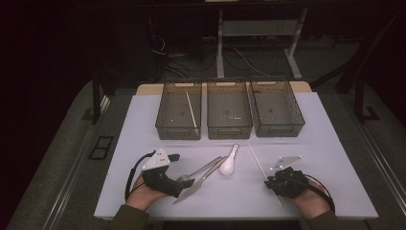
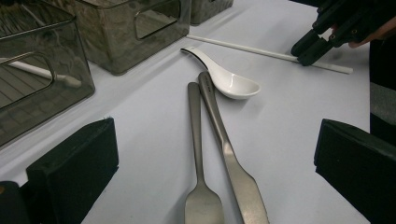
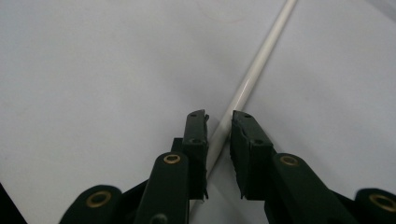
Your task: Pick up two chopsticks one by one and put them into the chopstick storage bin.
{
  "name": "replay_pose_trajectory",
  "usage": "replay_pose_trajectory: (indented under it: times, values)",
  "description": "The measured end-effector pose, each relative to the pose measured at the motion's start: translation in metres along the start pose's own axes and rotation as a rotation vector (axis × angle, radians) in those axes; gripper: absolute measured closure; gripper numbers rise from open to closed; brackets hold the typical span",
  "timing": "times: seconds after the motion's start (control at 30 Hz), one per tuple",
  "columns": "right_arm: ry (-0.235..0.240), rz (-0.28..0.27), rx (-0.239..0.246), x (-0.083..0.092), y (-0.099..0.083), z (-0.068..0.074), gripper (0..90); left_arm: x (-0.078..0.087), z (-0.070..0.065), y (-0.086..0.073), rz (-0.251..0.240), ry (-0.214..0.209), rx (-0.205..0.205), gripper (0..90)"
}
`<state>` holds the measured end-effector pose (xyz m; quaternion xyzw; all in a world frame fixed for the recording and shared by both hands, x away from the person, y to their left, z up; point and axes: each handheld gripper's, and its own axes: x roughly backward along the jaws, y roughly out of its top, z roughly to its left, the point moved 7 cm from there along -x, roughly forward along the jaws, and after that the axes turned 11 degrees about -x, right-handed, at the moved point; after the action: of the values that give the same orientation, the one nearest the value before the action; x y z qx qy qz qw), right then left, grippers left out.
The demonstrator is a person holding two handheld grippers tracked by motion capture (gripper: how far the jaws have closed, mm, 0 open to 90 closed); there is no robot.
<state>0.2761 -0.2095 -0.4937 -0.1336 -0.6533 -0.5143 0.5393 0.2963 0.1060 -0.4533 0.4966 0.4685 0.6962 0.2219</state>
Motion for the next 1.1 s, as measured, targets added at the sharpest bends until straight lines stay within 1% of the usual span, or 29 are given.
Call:
replay_pose_trajectory:
  times: [0.03, 0.1, 0.23, 0.3, 0.37, 0.43, 0.5, 0.57, 0.67, 0.73, 0.8, 0.87, 0.93, 1.03, 1.1]
  values:
    - [-0.004, 0.002, 0.007, 0.001, -0.001, -0.004, 75.9, 0.000, 0.000, 0.000, 0.000, 0.000, 0.001, 0.0]
    - [-0.002, 0.000, 0.003, 0.002, -0.002, -0.008, 76.2, 0.000, 0.000, 0.000, 0.001, -0.001, 0.000, 0.0]
    - [-0.001, -0.011, -0.004, 0.002, -0.002, -0.011, 76.6, 0.000, 0.000, 0.000, -0.002, 0.001, 0.001, 0.0]
    - [0.003, -0.012, -0.020, 0.002, -0.003, -0.013, 76.8, 0.000, 0.000, 0.000, 0.000, 0.000, 0.001, 0.0]
    - [-0.005, -0.023, -0.034, 0.002, -0.002, -0.015, 76.9, 0.000, 0.000, 0.000, -0.002, 0.001, 0.002, 0.0]
    - [-0.028, -0.029, -0.046, 0.003, -0.003, -0.017, 76.9, 0.000, 0.000, 0.000, -0.004, 0.002, 0.003, 0.0]
    - [-0.036, -0.035, -0.057, 0.003, -0.003, -0.020, 78.7, 0.000, 0.000, 0.000, -0.003, 0.002, 0.002, 0.0]
    - [-0.055, -0.039, -0.068, 0.003, -0.003, -0.022, 79.7, 0.000, 0.000, 0.000, -0.002, 0.002, 0.002, 0.0]
    - [-0.045, -0.046, -0.121, 0.003, -0.004, -0.025, 81.2, 0.000, 0.000, 0.000, 0.003, -0.001, -0.002, 0.0]
    - [-0.051, -0.048, -0.132, 0.003, -0.004, -0.024, 81.8, 0.000, -0.001, 0.000, 0.003, -0.001, -0.003, 0.0]
    - [-0.059, -0.051, -0.130, 0.004, -0.004, -0.025, 82.6, 0.000, -0.001, 0.000, 0.000, 0.000, -0.001, 0.0]
    - [-0.074, -0.051, -0.135, 0.006, -0.005, -0.030, 83.5, 0.001, 0.000, 0.000, -0.001, 0.000, -0.001, 0.0]
    - [-0.071, -0.052, -0.148, 0.007, -0.006, -0.036, 83.9, 0.001, 0.000, 0.000, -0.002, 0.001, 0.000, 0.0]
    - [-0.080, -0.056, -0.144, 0.009, -0.007, -0.045, 84.2, 0.001, 0.000, 0.000, -0.002, 0.000, -0.001, 0.0]
    - [-0.058, -0.066, -0.145, 0.011, -0.007, -0.050, 84.3, 0.001, 0.000, 0.000, -0.004, 0.001, 0.000, 0.0]
